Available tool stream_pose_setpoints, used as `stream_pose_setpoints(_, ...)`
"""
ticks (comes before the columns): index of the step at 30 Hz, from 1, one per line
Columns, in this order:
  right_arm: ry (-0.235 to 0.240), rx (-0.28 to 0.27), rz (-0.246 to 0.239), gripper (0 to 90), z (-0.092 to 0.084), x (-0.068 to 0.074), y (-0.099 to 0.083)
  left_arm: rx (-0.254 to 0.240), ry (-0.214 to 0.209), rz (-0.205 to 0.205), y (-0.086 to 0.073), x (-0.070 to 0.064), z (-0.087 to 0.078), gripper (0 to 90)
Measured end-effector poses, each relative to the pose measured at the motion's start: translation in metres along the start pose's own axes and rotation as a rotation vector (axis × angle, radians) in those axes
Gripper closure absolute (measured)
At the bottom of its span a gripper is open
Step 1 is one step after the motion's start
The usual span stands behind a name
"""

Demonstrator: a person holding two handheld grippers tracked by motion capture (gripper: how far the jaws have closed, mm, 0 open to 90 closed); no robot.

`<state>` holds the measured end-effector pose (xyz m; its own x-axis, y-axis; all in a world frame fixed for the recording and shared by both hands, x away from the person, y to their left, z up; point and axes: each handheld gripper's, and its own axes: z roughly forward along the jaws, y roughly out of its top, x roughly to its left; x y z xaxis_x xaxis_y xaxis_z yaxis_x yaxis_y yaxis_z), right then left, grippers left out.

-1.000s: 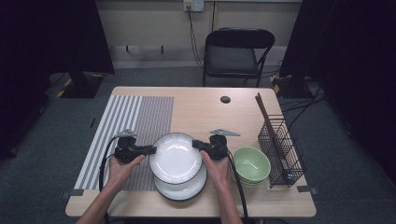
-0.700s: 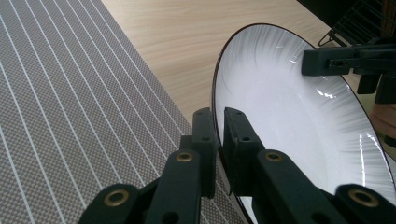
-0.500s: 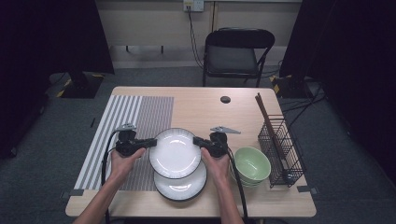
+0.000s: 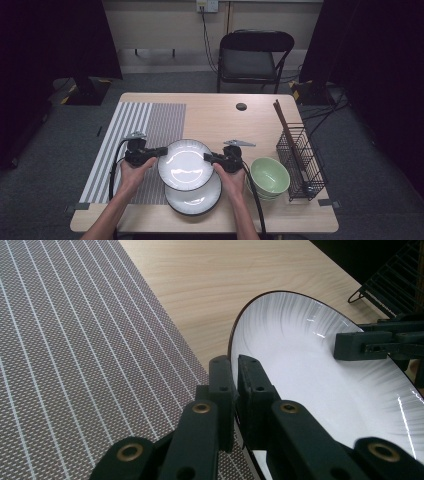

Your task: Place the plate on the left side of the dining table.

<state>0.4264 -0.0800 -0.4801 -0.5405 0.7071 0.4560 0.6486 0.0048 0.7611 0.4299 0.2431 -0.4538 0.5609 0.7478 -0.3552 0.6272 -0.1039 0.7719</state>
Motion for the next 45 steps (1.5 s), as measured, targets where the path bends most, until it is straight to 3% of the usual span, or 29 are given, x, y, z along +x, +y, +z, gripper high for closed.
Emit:
stream_pose_setpoints(7,0.006,-0.026,0.027,81.8,-0.002,-0.002,0.001,-0.010,-0.021,0.016,0.000,0.000,-0.002,84.9)
stream_pose_setpoints(10,0.010,-0.037,0.032,83.2,-0.002,-0.002,0.002,-0.005,-0.036,0.017,0.000,0.000,-0.004,80.6)
stream_pose_setpoints(14,0.007,-0.052,0.039,84.1,-0.001,-0.002,0.001,0.017,-0.015,0.034,-0.002,0.000,-0.005,69.2)
stream_pose_setpoints(17,0.004,-0.054,0.034,84.4,-0.001,-0.001,0.002,-0.003,-0.024,0.031,-0.001,-0.003,-0.013,58.7)
stream_pose_setpoints(21,0.000,-0.053,0.030,84.5,-0.001,-0.001,0.002,0.013,-0.015,0.052,-0.003,-0.008,-0.023,52.3)
stream_pose_setpoints(27,0.002,-0.053,0.021,84.5,-0.001,-0.001,0.003,0.031,-0.009,0.039,-0.014,-0.009,-0.032,51.3)
stream_pose_setpoints(31,0.002,-0.051,0.016,84.5,0.000,-0.001,0.003,0.043,-0.009,0.021,-0.022,-0.009,-0.027,52.0)
stream_pose_setpoints(37,-0.004,-0.048,0.016,84.5,0.000,0.000,0.004,0.042,-0.018,0.037,-0.022,-0.011,-0.019,69.1)
stream_pose_setpoints(43,-0.014,-0.066,0.004,84.8,-0.002,0.001,0.005,0.045,0.009,0.055,-0.015,-0.013,-0.015,74.1)
stream_pose_setpoints(45,-0.015,-0.075,0.002,85.1,-0.004,0.001,0.006,0.033,0.013,0.044,-0.013,-0.013,-0.014,76.0)
